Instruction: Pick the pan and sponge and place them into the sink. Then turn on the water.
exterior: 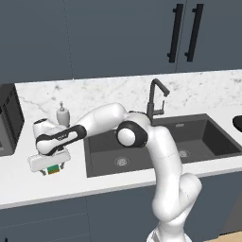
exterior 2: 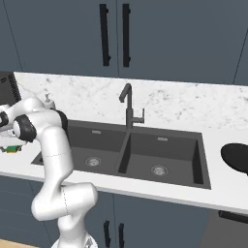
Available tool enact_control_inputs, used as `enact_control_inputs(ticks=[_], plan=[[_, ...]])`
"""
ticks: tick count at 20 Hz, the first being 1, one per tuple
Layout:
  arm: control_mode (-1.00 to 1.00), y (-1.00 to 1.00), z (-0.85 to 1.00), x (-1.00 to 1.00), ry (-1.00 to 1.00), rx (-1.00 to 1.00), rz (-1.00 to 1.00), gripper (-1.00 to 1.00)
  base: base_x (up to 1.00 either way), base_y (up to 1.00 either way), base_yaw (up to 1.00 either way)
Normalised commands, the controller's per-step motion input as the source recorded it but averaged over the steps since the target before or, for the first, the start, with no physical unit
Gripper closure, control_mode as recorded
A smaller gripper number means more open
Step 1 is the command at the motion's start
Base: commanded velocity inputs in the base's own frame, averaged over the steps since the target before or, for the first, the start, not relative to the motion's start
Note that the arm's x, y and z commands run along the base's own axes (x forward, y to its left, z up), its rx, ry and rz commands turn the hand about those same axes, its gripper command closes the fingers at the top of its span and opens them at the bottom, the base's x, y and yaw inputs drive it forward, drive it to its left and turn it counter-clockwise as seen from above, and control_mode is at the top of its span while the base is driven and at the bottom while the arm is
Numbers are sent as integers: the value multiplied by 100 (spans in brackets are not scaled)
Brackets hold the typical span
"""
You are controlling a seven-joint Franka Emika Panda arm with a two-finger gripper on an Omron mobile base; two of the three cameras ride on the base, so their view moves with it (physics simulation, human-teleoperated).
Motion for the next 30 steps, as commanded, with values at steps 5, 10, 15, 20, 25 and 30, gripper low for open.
enact_control_inputs(ticks=[5, 10, 15, 20, 25, 30], plan=[[-100, 0, 0, 0, 0, 0, 0, -100, 0, 0, 0], [-100, 0, 0, 0, 0, 0, 0, -100, 0, 0, 0], [-100, 0, 0, 0, 0, 0, 0, -100, 0, 0, 0], [-100, 0, 0, 0, 0, 0, 0, 100, 0, 0, 0], [-100, -6, 0, -2, -3, 0, 0, 100, 0, 0, 0], [-100, -48, 20, -26, -1, 0, -9, 100, 0, 0, 0]])
